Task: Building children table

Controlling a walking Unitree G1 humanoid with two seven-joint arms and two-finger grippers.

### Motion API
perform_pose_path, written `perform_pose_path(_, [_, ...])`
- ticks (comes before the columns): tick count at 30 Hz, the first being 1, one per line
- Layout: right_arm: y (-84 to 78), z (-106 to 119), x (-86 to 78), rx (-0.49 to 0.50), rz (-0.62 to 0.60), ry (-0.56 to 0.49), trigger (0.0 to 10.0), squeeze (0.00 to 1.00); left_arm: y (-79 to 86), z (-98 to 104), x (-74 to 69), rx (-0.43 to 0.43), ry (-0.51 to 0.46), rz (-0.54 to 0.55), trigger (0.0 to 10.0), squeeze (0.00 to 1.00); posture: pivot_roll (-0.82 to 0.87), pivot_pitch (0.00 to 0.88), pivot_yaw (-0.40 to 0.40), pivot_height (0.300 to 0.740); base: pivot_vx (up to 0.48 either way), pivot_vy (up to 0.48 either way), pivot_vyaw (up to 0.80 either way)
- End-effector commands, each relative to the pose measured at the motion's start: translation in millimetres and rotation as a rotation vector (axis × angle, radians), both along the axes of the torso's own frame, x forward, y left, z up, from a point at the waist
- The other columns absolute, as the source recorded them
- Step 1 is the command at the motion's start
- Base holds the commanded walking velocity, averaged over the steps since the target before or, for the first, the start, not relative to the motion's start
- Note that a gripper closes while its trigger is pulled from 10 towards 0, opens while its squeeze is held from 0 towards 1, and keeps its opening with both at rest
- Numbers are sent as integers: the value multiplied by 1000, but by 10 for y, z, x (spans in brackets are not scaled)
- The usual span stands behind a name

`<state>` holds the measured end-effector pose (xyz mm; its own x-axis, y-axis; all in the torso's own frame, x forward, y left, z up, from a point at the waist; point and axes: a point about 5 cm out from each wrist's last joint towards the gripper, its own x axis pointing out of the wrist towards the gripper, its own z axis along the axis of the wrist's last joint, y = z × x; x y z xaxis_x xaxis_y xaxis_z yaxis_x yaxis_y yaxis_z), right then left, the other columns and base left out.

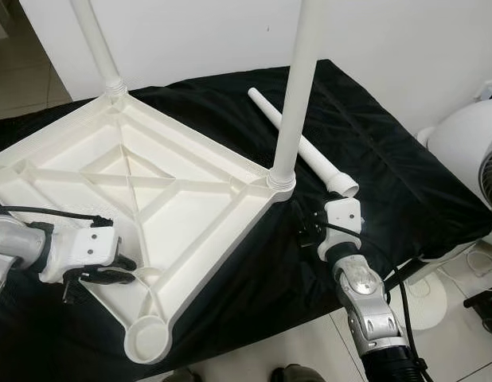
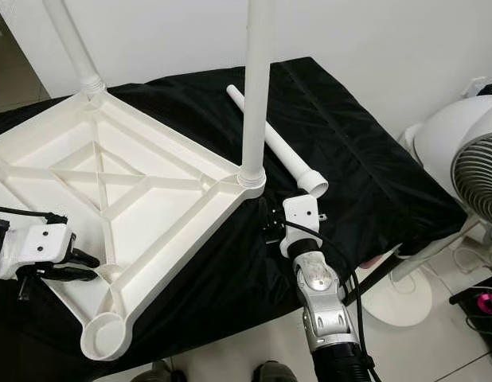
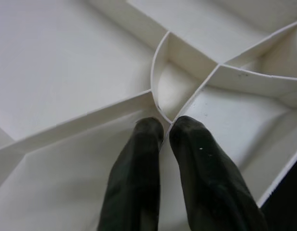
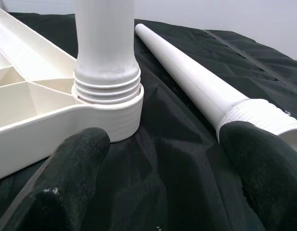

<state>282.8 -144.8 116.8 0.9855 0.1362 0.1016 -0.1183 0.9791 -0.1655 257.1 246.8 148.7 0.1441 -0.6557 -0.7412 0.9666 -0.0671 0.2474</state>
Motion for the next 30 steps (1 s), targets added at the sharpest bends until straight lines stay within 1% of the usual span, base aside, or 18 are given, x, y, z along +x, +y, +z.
perform_pose_path(1, [22, -21, -10, -5, 4, 4, 10000, 0, 24, -204, -136, 30, 170, -33, 0, 0, -35, 84, 69, 740, 0, 0, 0])
perform_pose_path(2, [24, -22, -13, -3, 1, 5, 10000, 0, 10, -220, -145, 27, 171, -35, 353, 0, -37, 85, 72, 740, 0, 0, 0])
perform_pose_path(3, [24, -22, -13, -3, 1, 5, 10000, 0, 10, -220, -145, 27, 171, -35, 353, 0, -37, 85, 72, 740, 0, 0, 0])
perform_pose_path(6, [24, -40, -37, 5, -10, 9, 10000, 0, -45, -258, -147, -24, 174, -17, 196, 0, -42, 89, 76, 740, 0, 0, 0])
perform_pose_path(9, [22, -42, -42, 5, -11, 10, 10000, 0, -72, -265, -133, -48, 163, 3, 0, 0, -43, 90, 77, 740, 0, 0, 0])
perform_pose_path(12, [6, -45, -53, 5, -18, 11, 10000, 0, -159, -283, -94, -118, 117, 63, 0, 0, -46, 92, 79, 740, 0, 0, 0])
perform_pose_path(13, [6, -45, -53, 5, -18, 11, 10000, 0, -159, -283, -94, -118, 117, 63, 0, 0, -46, 92, 79, 740, 0, 0, 0])
perform_pose_path(15, [2, -43, -52, 6, -21, 11, 10000, 0, -211, -296, -75, -156, 84, 92, 0, 0, -48, 94, 73, 740, 0, 0, 0])
perform_pose_path(18, [3, -38, -51, 6, -22, 11, 10000, 0, -233, -304, -85, -165, 78, 96, 0, 0, -45, 94, 70, 740, 0, 0, 0])
perform_pose_path(20, [8, -35, -46, 2, -18, 9, 10000, 0, -226, -302, -64, -160, 58, 115, 0, 0, -45, 94, 70, 740, 0, 0, 0])
perform_pose_path(22, [5, -32, -41, 1, -18, 8, 10000, 0, -256, -256, 1, -205, 33, 162, 0, 0, -45, 94, 70, 740, 0, 0, 0])
perform_pose_path(26, [6, -30, -35, 1, -20, 8, 10000, 0, -263, -239, 24, -216, 19, 176, 0, 0, -48, 93, 80, 740, 0, 0, 0])
perform_pose_path(27, [6, -27, -32, 2, -23, 6, 10000, 0, -264, -229, 50, -220, -3, 193, 0, 0, -49, 92, 82, 740, 0, 0, 0])
perform_pose_path(28, [6, -27, -32, 2, -23, 6, 10000, 0, -264, -229, 50, -220, -3, 193, 0, 0, -49, 92, 82, 740, 0, 0, 0])
perform_pose_path(29, [6, -26, -32, 4, -27, 6, 10000, 0, -260, -225, 80, -223, -27, 219, 0, 0, -51, 93, 89, 740, 0, 0, 0])
perform_pose_path(30, [6, -26, -32, 4, -27, 6, 10000, 0, -260, -225, 80, -223, -27, 219, 0, 0, -51, 93, 89, 740, 0, 0, 0])
